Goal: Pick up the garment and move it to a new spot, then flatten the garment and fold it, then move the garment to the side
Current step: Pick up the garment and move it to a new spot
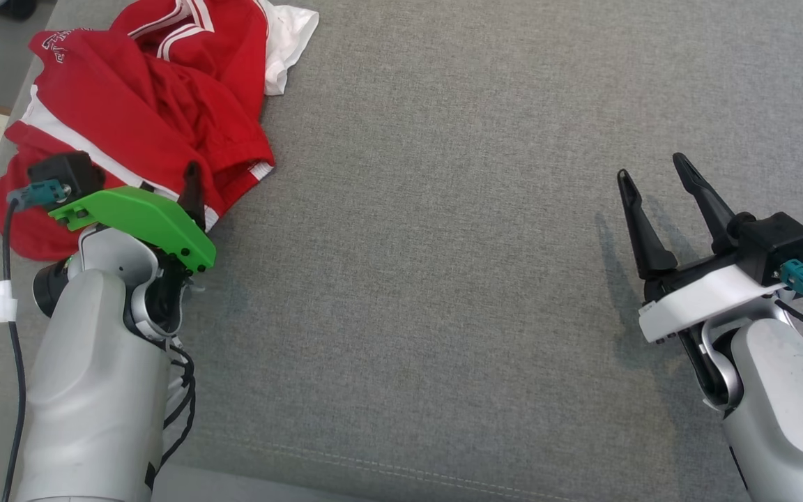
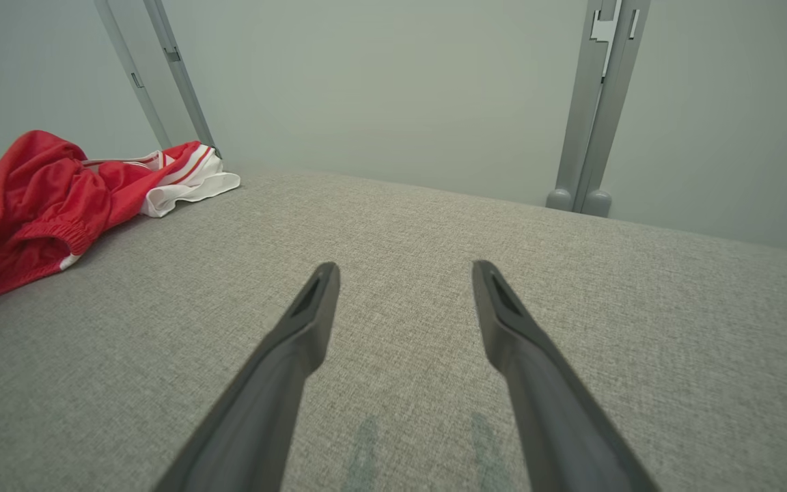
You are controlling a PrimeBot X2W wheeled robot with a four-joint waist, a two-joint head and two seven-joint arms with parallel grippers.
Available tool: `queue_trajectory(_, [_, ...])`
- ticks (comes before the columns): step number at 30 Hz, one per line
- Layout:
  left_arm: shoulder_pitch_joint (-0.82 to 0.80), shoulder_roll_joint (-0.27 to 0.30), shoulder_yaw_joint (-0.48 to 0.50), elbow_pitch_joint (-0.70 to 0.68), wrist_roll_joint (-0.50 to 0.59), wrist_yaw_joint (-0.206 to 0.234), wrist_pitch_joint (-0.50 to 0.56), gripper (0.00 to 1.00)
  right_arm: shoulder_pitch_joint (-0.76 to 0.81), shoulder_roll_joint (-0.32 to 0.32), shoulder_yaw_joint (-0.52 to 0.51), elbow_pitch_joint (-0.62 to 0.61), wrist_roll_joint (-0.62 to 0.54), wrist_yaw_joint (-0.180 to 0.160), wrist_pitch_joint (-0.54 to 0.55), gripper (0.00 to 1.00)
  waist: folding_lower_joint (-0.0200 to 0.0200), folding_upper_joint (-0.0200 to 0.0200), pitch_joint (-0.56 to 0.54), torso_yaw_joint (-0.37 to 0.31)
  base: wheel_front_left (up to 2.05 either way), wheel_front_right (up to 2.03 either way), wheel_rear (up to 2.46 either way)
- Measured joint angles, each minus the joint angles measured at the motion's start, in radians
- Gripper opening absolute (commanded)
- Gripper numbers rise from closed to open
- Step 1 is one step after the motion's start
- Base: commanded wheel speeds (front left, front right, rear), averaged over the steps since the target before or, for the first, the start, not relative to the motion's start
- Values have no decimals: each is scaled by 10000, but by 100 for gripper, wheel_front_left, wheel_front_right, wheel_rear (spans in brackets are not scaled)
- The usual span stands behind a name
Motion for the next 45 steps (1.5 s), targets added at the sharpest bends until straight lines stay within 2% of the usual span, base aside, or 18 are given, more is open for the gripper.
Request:
queue_trajectory(2, [-55,-8,-44,161,8,-36,0,100,-3,35,6,12,0,0,0,100,0,0,0,-26,0,0,0])
queue_trajectory(3, [-67,-10,-75,222,17,-38,0,80,-6,50,17,13,0,0,0,100,0,0,-4,-40,0,0,0])
queue_trajectory(4, [-81,-10,-107,330,17,-38,0,48,-8,59,25,19,0,0,0,100,0,0,-7,-55,0,0,0])
queue_trajectory(5, [-85,-12,-140,441,17,-40,0,5,-10,63,25,29,0,0,0,100,0,0,-12,-69,0,0,0])
queue_trajectory(6, [-85,-12,-194,512,33,-40,0,5,-12,61,21,40,0,0,0,100,0,0,-18,-82,0,0,0])
queue_trajectory(7, [-86,-12,-224,569,50,-42,-2,0,-18,65,21,46,0,2,0,100,-1,0,-26,-95,0,0,0])
queue_trajectory(13, [-295,-12,-349,721,157,-263,-115,0,-43,63,-31,123,0,6,0,100,-1,0,-92,-150,0,0,0])
queue_trajectory(20, [-1075,-27,-922,314,491,-788,-502,0,-39,150,-75,301,6,79,0,100,0,0,-339,-165,0,0,0])
queue_trajectory(28, [-1388,-59,-1801,48,671,-1360,-403,0,-35,621,59,372,42,84,0,100,0,0,-727,-359,0,0,0])
queue_trajectory(39, [-1399,-54,-3682,-640,851,-1737,366,0,87,1026,17,384,196,81,0,100,-1,0,-1083,-1411,0,0,0])
queue_trajectory(45, [-1488,-48,-5110,-1394,-201,-1787,871,0,391,1214,-307,245,291,-46,0,100,-1,0,-1222,-2192,0,0,0])
